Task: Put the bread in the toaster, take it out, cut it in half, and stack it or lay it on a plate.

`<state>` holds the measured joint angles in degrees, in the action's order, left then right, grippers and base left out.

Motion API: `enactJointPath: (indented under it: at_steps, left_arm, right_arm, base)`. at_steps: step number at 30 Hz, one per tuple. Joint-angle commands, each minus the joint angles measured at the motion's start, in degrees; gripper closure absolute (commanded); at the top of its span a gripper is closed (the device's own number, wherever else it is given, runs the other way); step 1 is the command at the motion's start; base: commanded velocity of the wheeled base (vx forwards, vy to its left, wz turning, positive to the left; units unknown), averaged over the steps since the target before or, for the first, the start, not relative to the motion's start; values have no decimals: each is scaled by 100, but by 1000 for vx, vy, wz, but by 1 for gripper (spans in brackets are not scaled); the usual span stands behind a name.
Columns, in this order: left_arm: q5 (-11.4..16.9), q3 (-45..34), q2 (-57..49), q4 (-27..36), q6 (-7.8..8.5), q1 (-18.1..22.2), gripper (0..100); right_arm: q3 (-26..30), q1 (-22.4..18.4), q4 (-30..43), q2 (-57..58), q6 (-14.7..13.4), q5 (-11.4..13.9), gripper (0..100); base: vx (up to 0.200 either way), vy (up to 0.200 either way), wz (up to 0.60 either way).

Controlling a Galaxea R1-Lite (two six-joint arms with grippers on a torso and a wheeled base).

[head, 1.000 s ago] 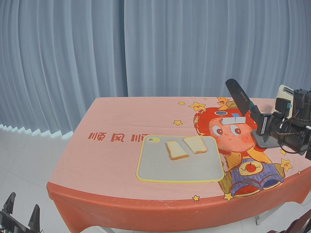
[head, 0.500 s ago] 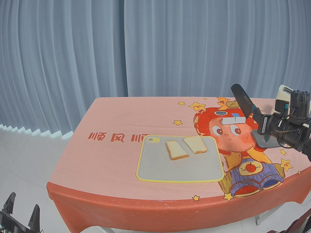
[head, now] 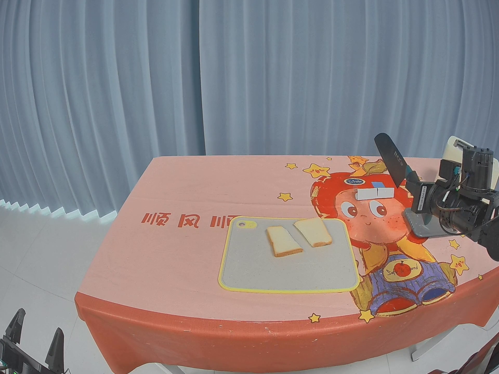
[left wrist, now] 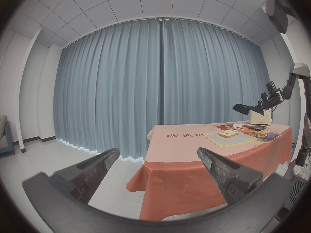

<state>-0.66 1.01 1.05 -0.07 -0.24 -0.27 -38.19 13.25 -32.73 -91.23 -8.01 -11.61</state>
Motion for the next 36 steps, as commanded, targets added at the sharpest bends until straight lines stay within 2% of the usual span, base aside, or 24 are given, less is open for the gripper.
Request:
enactJointPath:
  at_steps: [1,36]
  left_arm:
    - [-4,-101,9,-1,-2,0,0]
    - [-4,-101,9,-1,-2,0,0]
  right_arm:
    - [-4,-42,-5,-96,10,0,100]
    - [5,-121,4,-298,10,9,100]
  base:
    - [0,0,0]
    - [0,0,0]
